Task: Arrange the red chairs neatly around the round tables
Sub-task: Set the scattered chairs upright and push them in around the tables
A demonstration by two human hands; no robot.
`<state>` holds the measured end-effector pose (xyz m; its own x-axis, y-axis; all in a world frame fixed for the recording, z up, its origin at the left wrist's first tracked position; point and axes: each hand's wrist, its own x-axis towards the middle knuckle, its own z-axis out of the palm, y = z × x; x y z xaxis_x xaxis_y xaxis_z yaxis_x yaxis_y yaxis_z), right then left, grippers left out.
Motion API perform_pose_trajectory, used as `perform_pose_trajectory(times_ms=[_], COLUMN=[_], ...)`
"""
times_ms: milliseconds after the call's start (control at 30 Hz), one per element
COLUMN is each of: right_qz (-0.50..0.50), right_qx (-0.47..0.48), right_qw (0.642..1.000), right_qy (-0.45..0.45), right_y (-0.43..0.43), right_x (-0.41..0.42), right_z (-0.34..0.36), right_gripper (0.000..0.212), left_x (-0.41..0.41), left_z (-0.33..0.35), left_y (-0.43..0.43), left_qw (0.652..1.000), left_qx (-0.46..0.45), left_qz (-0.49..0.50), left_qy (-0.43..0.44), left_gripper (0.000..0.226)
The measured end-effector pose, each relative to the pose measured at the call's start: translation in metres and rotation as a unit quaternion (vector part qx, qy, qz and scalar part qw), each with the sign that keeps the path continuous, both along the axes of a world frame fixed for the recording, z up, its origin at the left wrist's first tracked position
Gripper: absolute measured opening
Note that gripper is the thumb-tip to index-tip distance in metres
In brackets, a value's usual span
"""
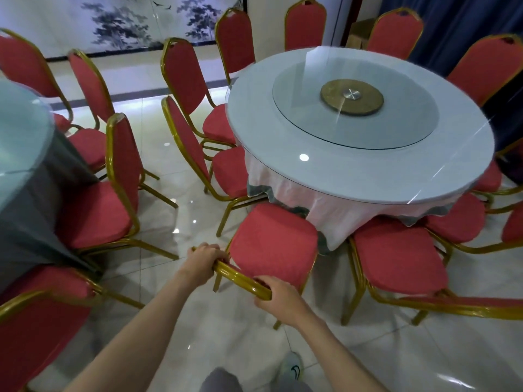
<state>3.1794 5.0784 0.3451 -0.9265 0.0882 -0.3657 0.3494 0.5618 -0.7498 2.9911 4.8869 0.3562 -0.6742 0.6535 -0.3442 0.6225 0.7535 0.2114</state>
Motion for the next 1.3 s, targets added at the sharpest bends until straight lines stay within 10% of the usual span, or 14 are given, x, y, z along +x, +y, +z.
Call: perform_pose_trajectory(times_ms=[533,767,1300], right_qz=[-0.133,-0.278,-0.255], right_qx=[0.185,0.232,0.372], right_qw=[0.972,0.932,0.893], right_qy=[-0.064,-0.018,-0.017], right_y=[-0.057,-0.079,-0.059], right_x=[-0.029,-0.013,-0.027], right_z=[-0.004,-0.010,-0.011], right_gripper=[0.036,0.022,0.027], left_x=[-0.049,-0.047,-0.069], left_z=[-0.031,-0.049,-0.039], left_y=[-0.045,-0.059,-0.030], left_qw=[0.993,0.983,0.977], left_qx=[0.000,0.133,0.147], left_qz=[-0.092,-0.103,-0.146], left_qy=[-0.075,-0.075,-0.056], left_gripper=[0.039,0.054,0.057])
